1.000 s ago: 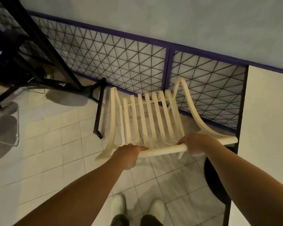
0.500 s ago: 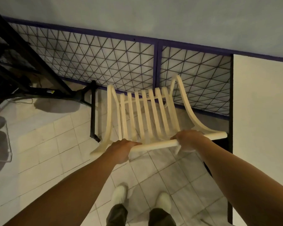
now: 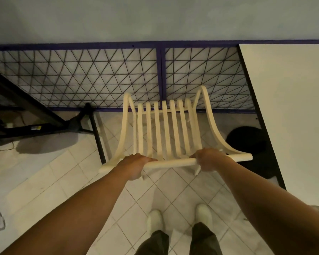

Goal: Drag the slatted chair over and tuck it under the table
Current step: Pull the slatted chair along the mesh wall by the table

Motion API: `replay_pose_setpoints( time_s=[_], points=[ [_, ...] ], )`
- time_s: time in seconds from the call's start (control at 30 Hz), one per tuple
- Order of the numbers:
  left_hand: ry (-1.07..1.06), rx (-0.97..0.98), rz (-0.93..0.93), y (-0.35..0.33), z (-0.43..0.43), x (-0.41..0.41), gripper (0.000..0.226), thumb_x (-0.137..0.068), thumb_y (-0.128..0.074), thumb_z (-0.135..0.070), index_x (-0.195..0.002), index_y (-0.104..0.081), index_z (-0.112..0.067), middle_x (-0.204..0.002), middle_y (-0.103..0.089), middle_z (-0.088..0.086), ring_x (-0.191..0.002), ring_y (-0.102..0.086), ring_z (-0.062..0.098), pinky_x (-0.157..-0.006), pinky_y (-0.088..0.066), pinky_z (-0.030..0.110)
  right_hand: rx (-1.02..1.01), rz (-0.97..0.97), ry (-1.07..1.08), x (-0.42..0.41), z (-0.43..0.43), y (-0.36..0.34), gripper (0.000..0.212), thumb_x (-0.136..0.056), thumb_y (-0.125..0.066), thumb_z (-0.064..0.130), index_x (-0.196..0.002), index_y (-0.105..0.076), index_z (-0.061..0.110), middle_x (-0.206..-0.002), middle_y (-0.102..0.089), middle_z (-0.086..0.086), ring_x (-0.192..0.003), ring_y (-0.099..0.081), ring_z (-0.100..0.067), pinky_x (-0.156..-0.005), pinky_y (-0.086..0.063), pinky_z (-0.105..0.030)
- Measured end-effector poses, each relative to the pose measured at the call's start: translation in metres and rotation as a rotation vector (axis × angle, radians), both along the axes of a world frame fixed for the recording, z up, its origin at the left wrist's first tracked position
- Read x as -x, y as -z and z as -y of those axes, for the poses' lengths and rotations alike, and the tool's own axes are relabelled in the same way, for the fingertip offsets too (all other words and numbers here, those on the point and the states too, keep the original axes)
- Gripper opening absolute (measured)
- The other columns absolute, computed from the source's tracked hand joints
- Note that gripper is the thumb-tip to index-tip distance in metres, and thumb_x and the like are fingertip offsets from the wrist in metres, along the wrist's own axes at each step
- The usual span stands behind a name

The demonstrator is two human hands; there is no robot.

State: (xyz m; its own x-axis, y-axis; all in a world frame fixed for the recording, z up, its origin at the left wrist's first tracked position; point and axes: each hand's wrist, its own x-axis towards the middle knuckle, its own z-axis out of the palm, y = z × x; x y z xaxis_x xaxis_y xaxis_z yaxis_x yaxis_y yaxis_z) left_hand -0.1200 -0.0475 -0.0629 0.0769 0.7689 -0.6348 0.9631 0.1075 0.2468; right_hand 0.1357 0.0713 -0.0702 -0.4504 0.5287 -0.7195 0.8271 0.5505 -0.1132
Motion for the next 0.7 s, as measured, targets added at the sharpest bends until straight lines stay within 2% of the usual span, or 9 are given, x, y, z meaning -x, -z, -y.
replay_pose_setpoints(
  time_s=[0.13,0.27,0.53,0.63,0.7],
  points=[
    [0.046,0.016,-0.02,0.0,-0.002,0.019,0.089,-0.09,-0.049,0.01,-0.148,-0.033,-0.055,-0.102,-0.049,-0.002,-0.082,-0.053,0.02,-0.068,-0.046,0.032,-0.015,-0.022,0.093,0.012,0.017,0.006,0.054,-0.086,-0.067,0.015,-0.136,-0.056,0.031,-0.097,-0.058,0.006,-0.085,-0.057,-0.014,-0.088,-0.051,-0.033],
    [0.094,0.02,-0.027,0.002,-0.006,0.033,0.09,-0.089,-0.05,0.01,-0.147,-0.033,-0.057,-0.101,-0.047,-0.004,-0.082,-0.053,0.02,-0.067,-0.045,0.032,-0.01,-0.014,0.132,0.02,0.026,0.01,0.055,-0.085,-0.068,0.016,-0.136,-0.055,0.032,-0.104,-0.062,0.004,-0.09,-0.06,-0.016,-0.09,-0.053,-0.038],
    [0.138,-0.008,-0.064,0.004,-0.009,0.038,0.085,-0.091,-0.055,0.004,-0.146,-0.035,-0.057,-0.101,-0.053,-0.002,-0.081,-0.057,0.022,-0.068,-0.048,0.034,0.025,-0.044,0.145,0.019,0.026,0.007,0.056,-0.085,-0.067,0.012,-0.137,-0.055,0.03,-0.108,-0.064,0.003,-0.096,-0.061,-0.017,-0.092,-0.051,-0.037],
    [0.088,-0.036,-0.09,0.007,-0.005,0.037,0.075,-0.093,-0.057,-0.004,-0.146,-0.038,-0.054,-0.111,-0.061,0.0,-0.088,-0.061,0.023,-0.073,-0.05,0.034,0.046,-0.074,0.103,0.013,0.023,0.004,0.063,-0.085,-0.068,0.009,-0.142,-0.05,0.031,-0.115,-0.064,0.003,-0.103,-0.059,-0.018,-0.095,-0.049,-0.036],
    [0.036,-0.096,-0.105,0.01,0.001,0.034,0.06,-0.095,-0.059,-0.019,-0.144,-0.044,-0.048,-0.117,-0.065,-0.001,-0.097,-0.064,0.022,-0.077,-0.049,0.033,0.073,-0.066,0.06,0.008,0.02,0.0,0.072,-0.084,-0.068,0.005,-0.146,-0.045,0.034,-0.124,-0.062,0.002,-0.112,-0.058,-0.021,-0.1,-0.045,-0.038]
  ],
)
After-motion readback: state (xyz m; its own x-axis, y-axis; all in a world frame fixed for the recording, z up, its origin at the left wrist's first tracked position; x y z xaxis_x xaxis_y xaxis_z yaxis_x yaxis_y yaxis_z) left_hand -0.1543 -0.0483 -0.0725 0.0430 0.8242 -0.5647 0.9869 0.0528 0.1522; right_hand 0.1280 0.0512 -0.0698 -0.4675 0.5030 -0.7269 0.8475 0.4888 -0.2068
